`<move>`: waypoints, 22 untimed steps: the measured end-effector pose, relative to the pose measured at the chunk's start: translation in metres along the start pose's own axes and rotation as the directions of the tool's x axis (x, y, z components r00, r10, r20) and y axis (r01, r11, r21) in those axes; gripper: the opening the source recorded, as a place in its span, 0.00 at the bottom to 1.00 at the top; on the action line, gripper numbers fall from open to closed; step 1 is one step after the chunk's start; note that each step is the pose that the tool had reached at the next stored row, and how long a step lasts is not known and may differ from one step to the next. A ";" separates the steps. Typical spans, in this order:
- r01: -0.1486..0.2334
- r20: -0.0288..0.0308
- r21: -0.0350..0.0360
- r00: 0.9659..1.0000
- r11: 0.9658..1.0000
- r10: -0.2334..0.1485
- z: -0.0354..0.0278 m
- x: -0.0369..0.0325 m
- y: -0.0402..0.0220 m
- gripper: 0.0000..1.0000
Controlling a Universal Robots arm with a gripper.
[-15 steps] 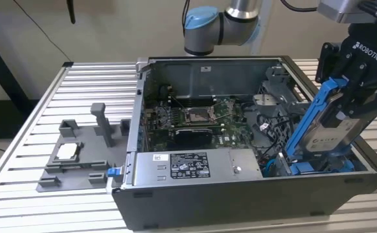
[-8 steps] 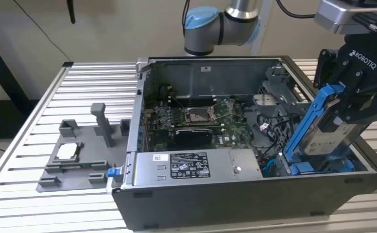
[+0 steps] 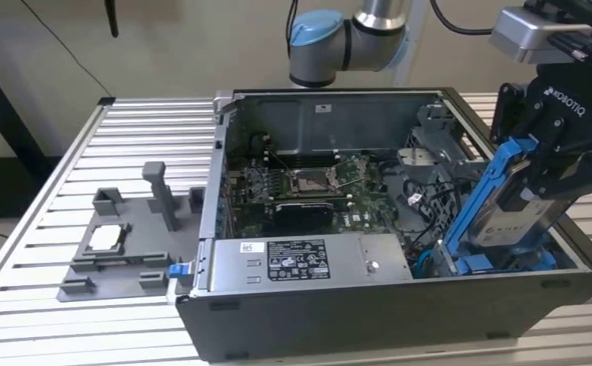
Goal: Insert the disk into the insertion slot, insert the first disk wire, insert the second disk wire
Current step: 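Insert the disk into the insertion slot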
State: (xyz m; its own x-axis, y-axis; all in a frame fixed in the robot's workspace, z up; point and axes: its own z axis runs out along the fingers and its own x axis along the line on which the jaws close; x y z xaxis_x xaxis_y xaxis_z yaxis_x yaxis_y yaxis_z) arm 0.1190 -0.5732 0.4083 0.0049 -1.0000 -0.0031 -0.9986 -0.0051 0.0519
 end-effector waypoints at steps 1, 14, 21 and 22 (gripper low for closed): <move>0.000 0.001 0.000 1.000 1.000 0.000 0.0007 -0.0004 -0.0001 0.33; 0.000 0.006 0.000 1.000 1.000 0.000 0.0195 -0.0033 -0.0016 0.33; 0.000 0.006 0.000 1.000 1.000 0.000 0.0323 -0.0033 -0.0023 0.33; 0.000 0.006 0.000 1.000 1.000 0.000 0.0341 -0.0033 -0.0024 0.33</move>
State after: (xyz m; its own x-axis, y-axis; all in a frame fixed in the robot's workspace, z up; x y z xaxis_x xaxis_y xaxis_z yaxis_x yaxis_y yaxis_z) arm 0.1196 -0.5698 0.3742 0.0048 -0.9999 -0.0094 -0.9986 -0.0053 0.0521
